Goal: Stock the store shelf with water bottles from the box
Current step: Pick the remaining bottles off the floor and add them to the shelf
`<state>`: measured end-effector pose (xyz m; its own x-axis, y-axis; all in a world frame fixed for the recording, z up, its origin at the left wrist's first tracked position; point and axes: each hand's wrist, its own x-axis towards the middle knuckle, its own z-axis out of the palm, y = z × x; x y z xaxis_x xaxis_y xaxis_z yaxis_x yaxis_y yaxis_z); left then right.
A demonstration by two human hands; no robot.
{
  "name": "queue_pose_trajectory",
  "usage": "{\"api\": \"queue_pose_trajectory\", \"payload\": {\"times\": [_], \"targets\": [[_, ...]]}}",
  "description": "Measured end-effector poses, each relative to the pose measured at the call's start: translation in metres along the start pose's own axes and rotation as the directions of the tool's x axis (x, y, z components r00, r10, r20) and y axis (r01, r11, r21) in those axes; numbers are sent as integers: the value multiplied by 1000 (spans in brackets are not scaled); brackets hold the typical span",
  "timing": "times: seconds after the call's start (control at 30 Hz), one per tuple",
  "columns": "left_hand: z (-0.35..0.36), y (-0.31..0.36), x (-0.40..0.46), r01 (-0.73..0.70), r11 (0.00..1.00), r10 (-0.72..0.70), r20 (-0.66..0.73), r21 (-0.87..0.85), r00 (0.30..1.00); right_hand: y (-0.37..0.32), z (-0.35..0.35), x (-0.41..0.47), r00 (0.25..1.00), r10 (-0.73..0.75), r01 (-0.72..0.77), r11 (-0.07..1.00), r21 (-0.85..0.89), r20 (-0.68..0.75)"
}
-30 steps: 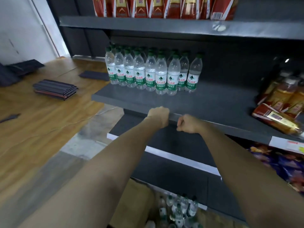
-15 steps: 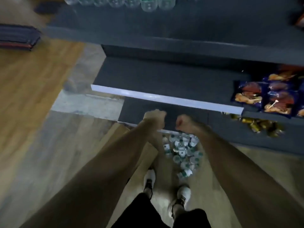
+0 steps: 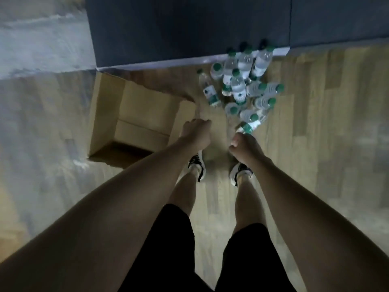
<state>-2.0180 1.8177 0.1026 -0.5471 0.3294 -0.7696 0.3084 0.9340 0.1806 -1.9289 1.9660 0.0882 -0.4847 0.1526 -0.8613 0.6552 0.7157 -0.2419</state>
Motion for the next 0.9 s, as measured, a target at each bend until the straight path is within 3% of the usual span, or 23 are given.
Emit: {"api": "queue_pose_trajectory", "payload": {"times": [0.2,0.33,0.4,0.6,0.7,0.8,0.9], "targets": [[94,16,80,-129,989,124,73,67,990,64,49,73,993,118,-113,984,138,-24],[152,35,140,-195,977,185,108,91,977,117,74,134,980,190,-183,976,120,-55],[180,45,168,-195,975,183,109,104,977,141,89,168,974,221,-212,968,131,-57],[251,60,242,-124,990,114,132,72,985,183,141,263,944,318,-262,886,383,-91],[275,58,266,-96,994,88,142,56,986,188,163,297,907,418,-325,780,534,-58],[290,53,283,-95,995,90,153,28,984,187,173,322,853,522,-347,591,728,-17],[293,46,288,-114,993,109,142,27,984,186,175,337,810,587,-360,482,799,11]]}}
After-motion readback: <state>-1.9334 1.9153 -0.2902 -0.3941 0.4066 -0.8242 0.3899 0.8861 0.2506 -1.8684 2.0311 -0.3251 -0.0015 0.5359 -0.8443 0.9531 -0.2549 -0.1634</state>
